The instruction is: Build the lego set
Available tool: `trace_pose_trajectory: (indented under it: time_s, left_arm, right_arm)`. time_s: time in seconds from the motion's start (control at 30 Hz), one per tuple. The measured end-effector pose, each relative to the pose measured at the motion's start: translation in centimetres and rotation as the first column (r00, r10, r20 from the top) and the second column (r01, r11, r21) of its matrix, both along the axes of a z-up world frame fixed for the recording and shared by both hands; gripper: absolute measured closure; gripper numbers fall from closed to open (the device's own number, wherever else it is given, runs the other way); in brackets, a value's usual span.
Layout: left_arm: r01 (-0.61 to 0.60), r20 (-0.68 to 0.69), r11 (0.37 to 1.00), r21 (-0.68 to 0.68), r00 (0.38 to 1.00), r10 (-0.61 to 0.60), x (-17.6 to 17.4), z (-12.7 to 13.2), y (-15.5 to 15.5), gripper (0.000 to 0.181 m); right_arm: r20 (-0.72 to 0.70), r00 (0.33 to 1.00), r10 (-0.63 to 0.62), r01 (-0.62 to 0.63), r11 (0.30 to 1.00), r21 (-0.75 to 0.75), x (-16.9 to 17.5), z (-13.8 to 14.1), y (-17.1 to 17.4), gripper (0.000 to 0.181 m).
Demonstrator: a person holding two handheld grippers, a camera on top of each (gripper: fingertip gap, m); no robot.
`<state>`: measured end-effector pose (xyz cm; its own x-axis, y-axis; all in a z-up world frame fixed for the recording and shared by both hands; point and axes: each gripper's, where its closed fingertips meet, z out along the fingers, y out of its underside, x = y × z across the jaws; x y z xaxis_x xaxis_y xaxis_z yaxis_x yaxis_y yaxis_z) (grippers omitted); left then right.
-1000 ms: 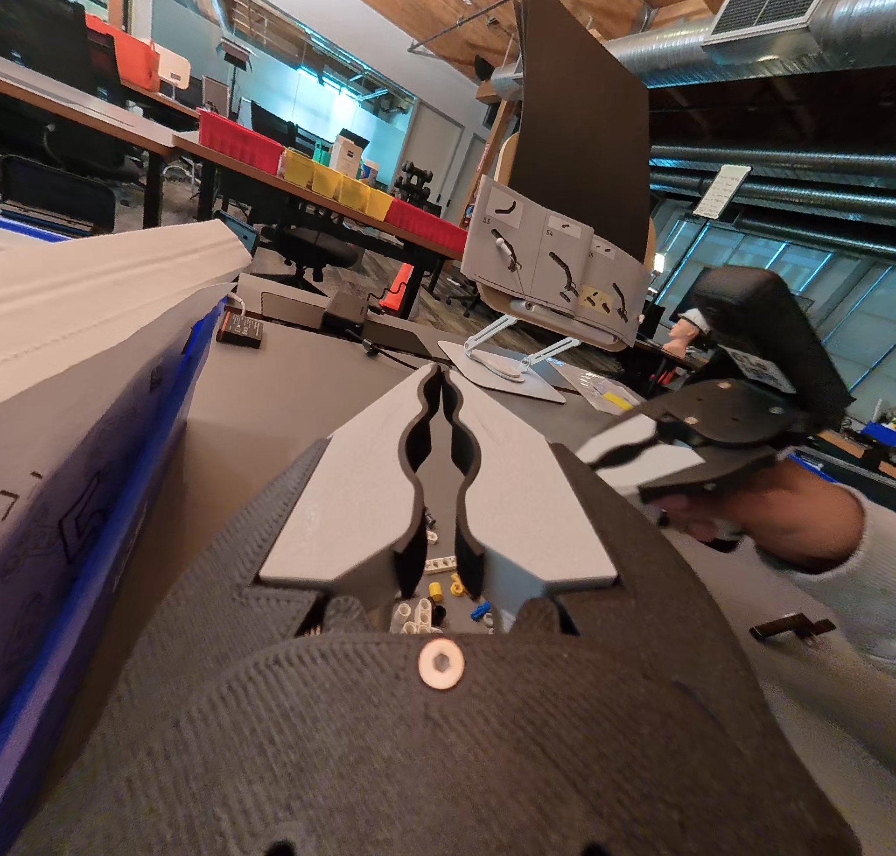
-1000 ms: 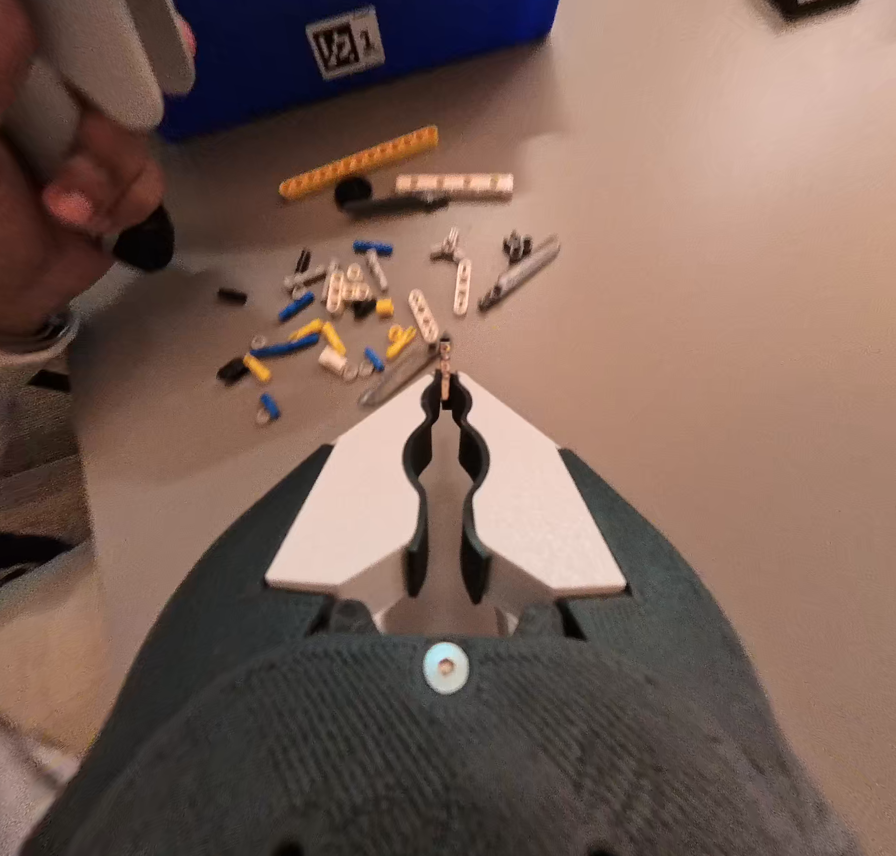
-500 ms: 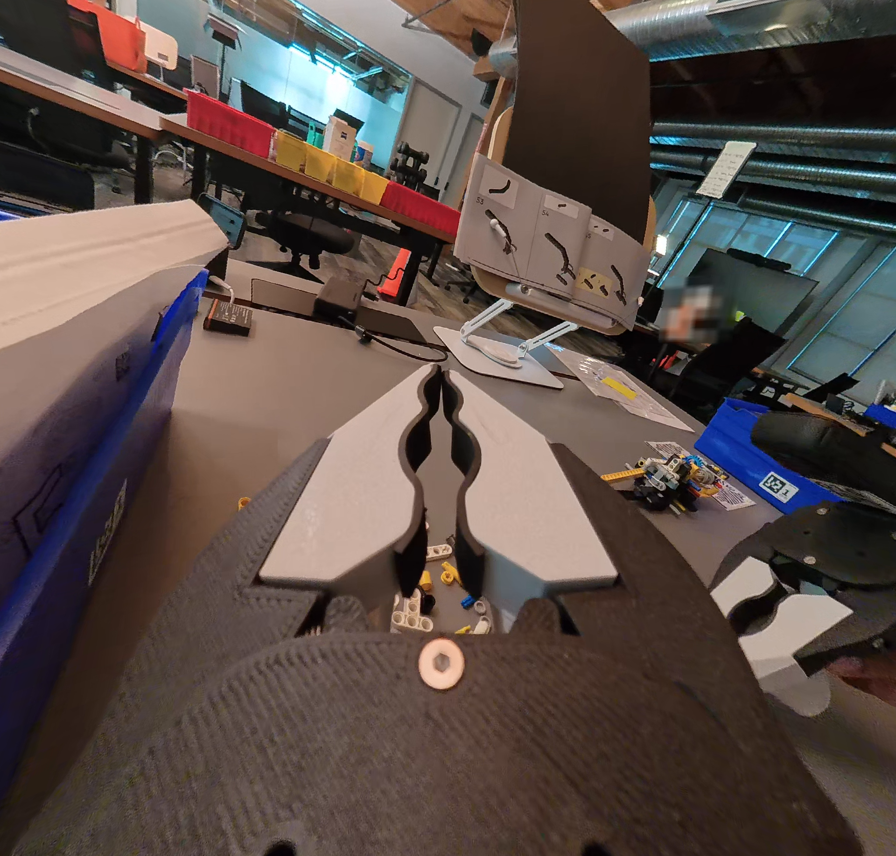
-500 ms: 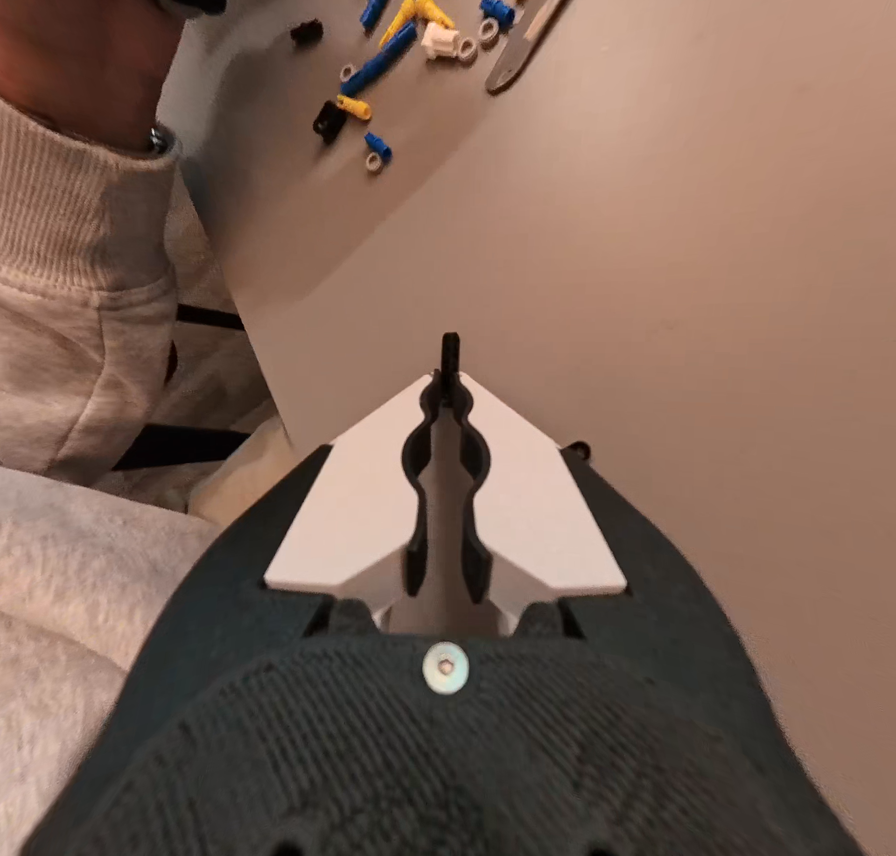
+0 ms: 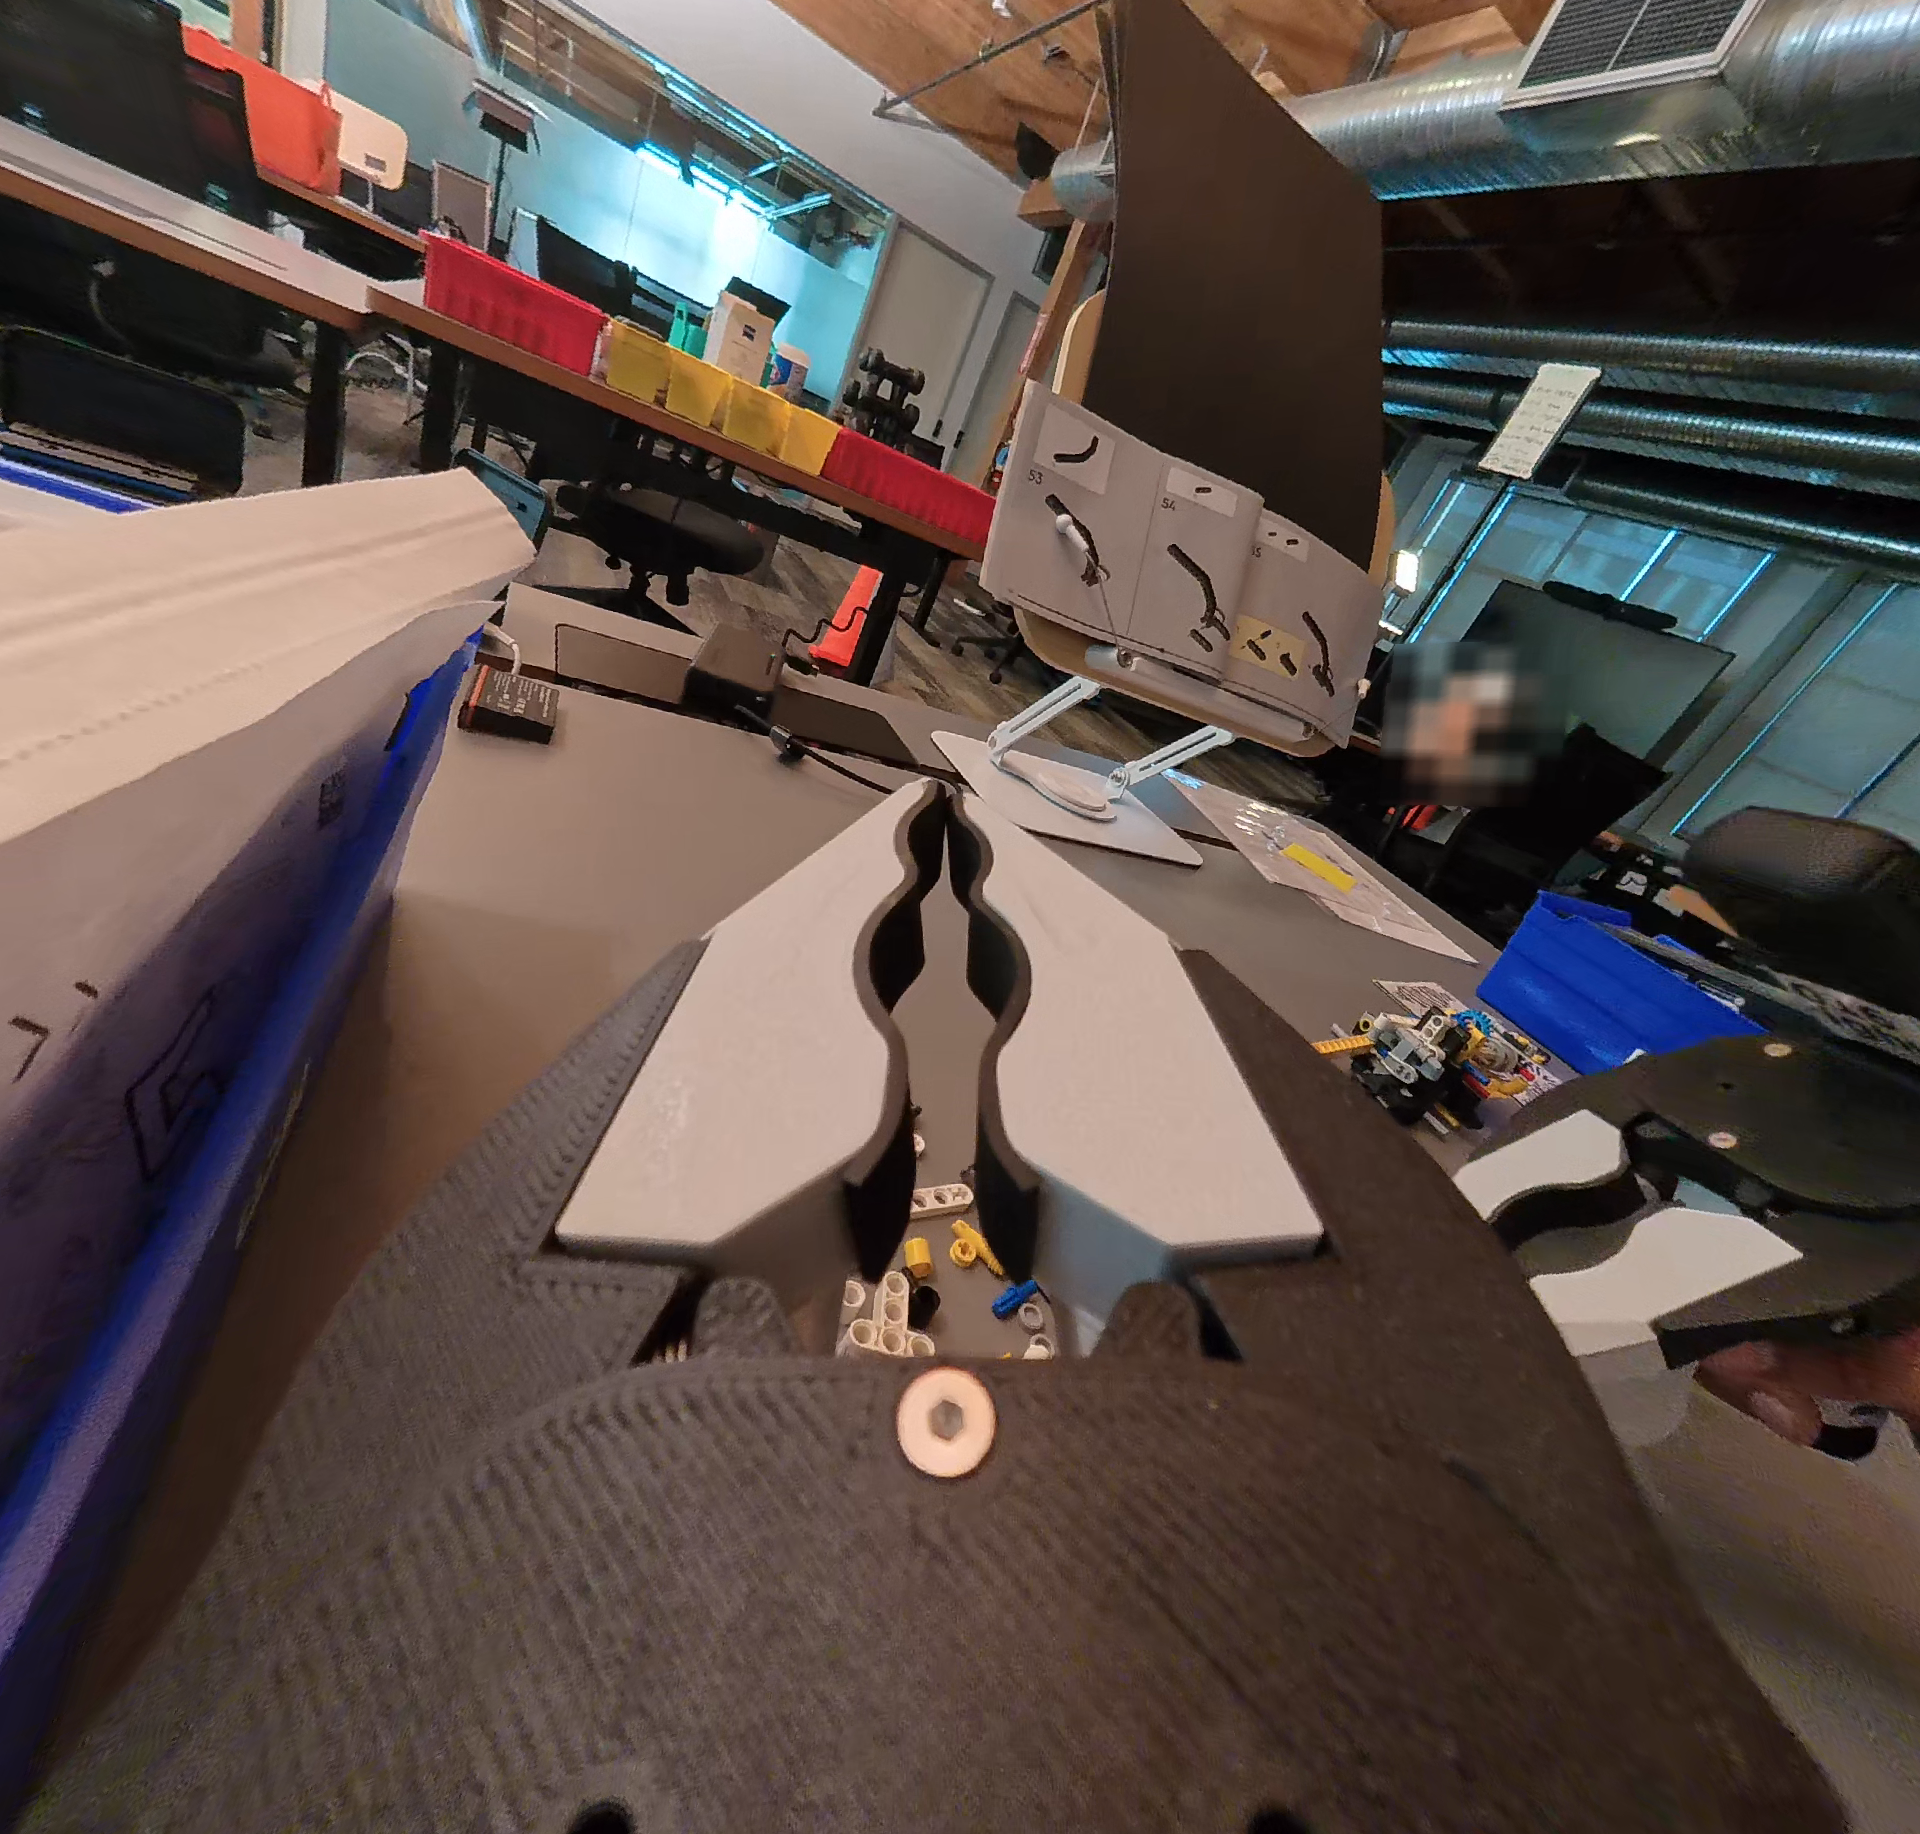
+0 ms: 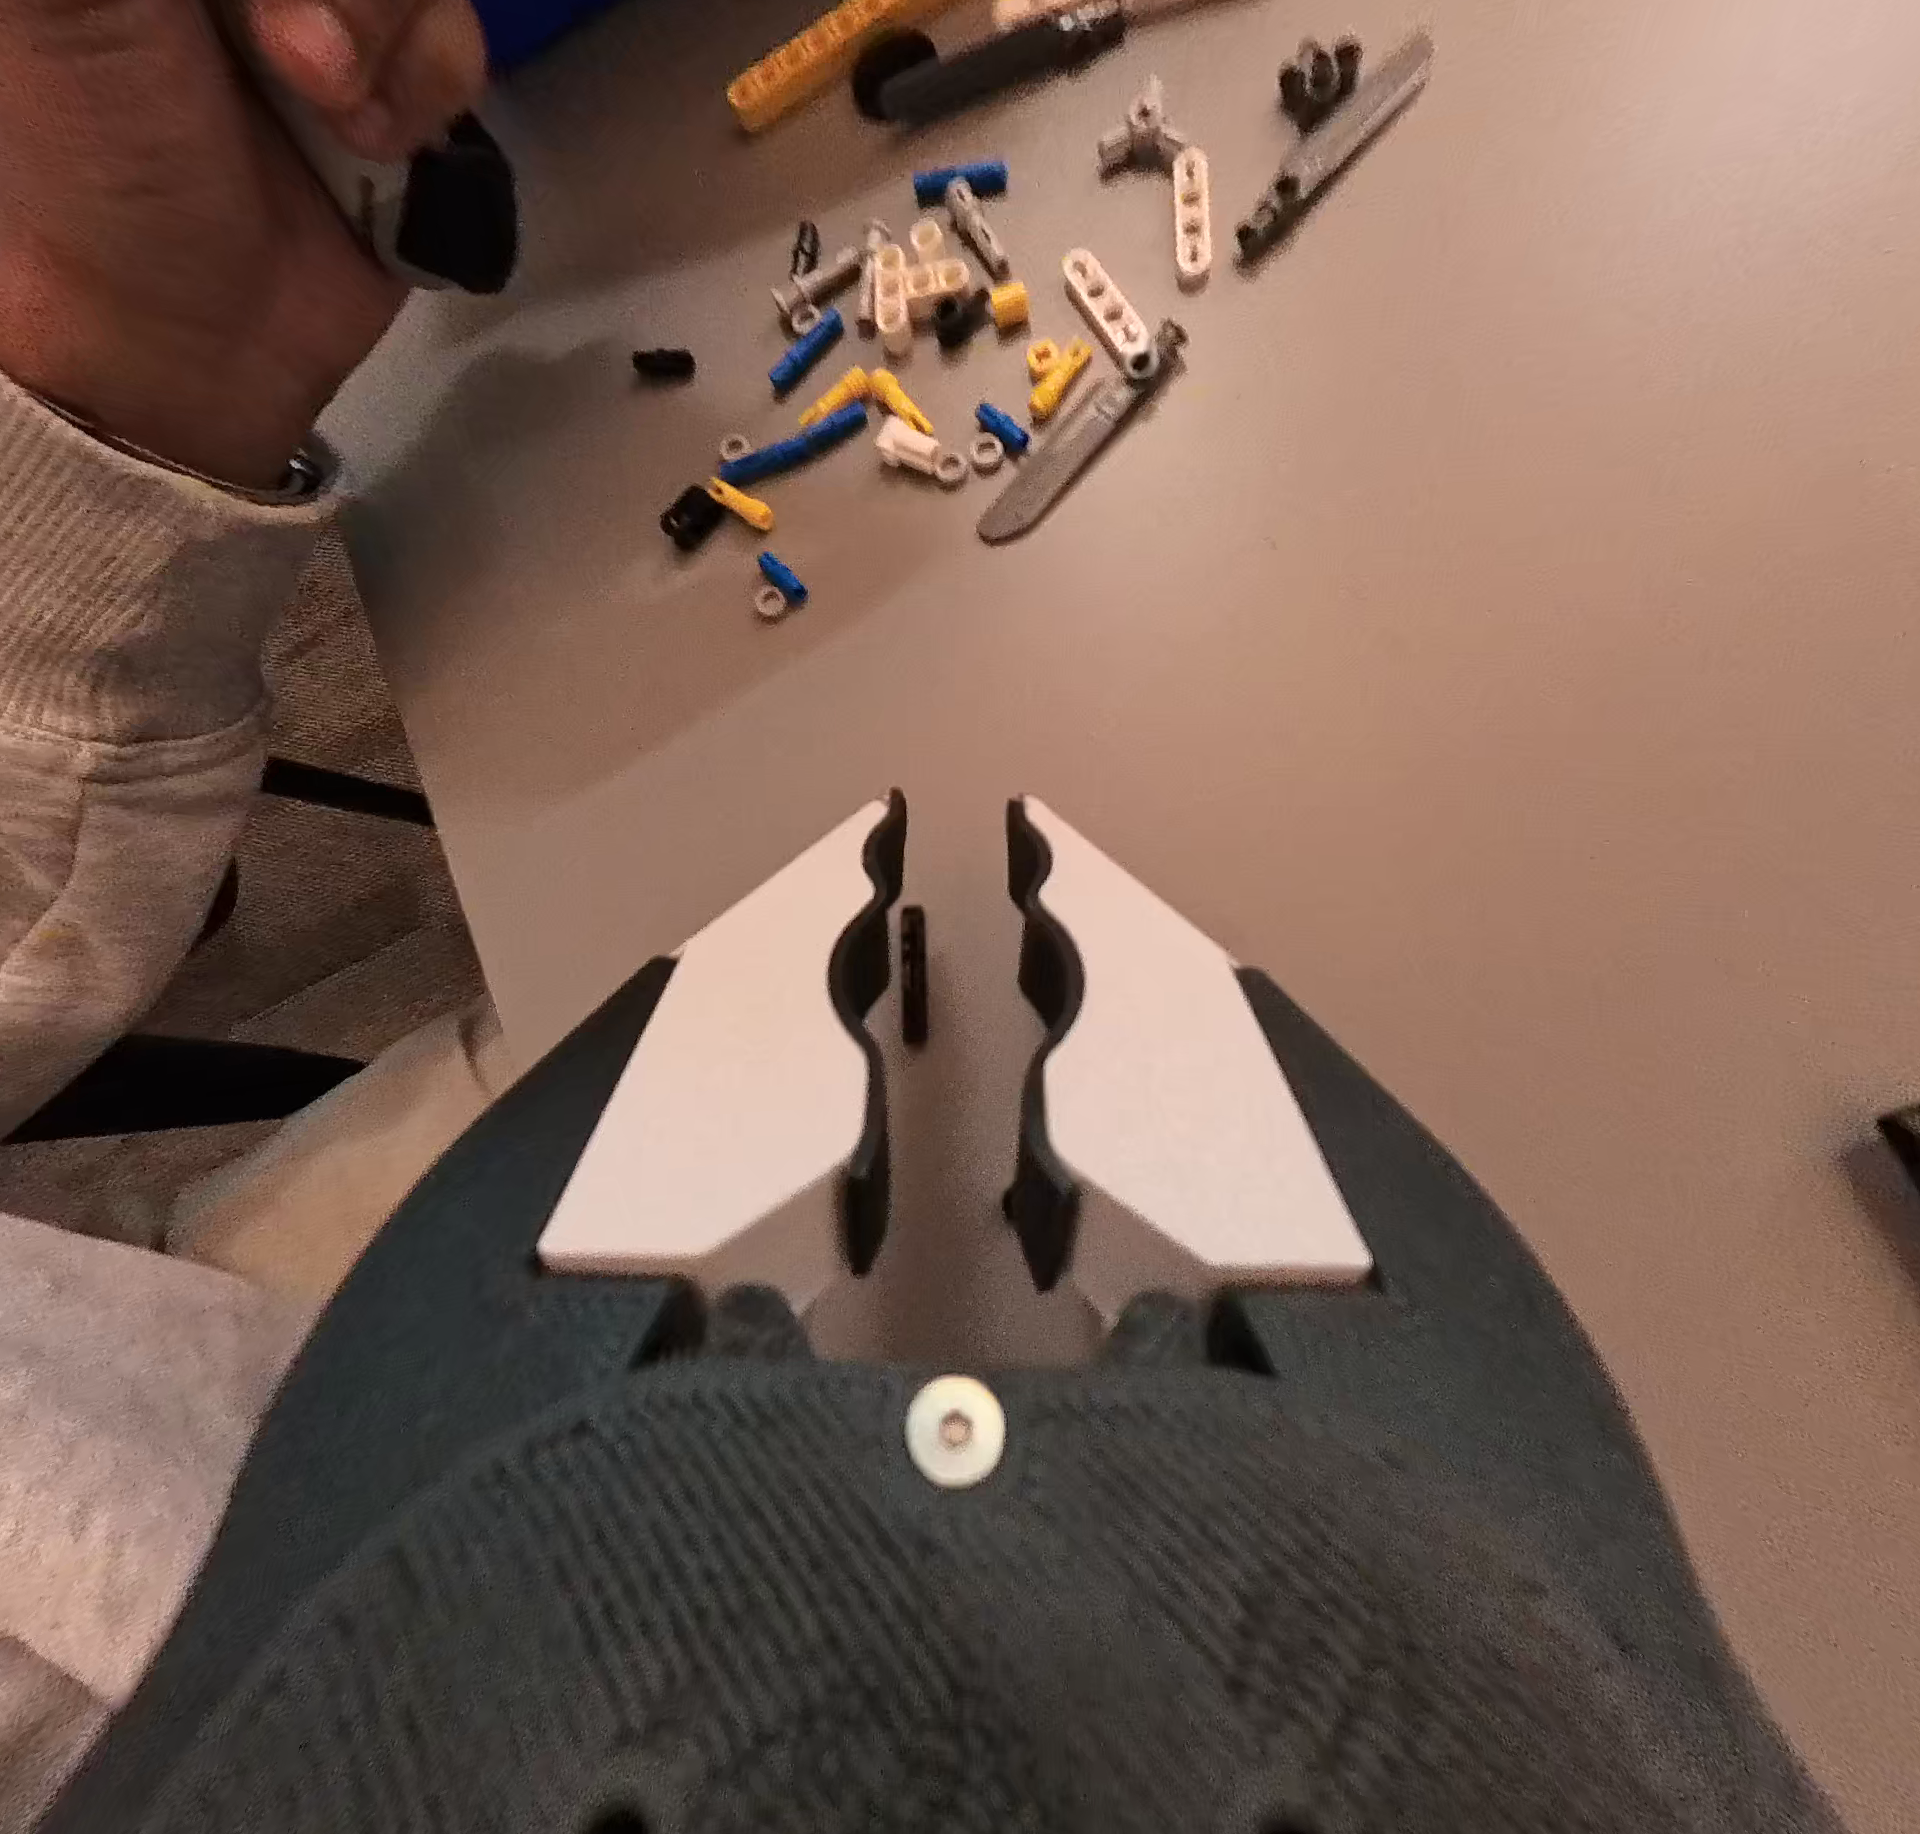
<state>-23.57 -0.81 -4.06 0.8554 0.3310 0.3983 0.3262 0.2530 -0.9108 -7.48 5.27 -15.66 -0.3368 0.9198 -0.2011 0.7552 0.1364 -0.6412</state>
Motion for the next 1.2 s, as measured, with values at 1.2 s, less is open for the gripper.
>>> trace_pose_trajectory:
  time_s: [1.2]
  left_arm:
    - [0.012, 0.003, 1.000, 0.001, 1.000, -0.012, 0.1, 0.1, 0.5, 0.181]
  right_arm:
    - [-0.136, 0.976, 0.168, -0.152, 0.981, 0.120, -8.1, -1.4, -8.6, 0.176]
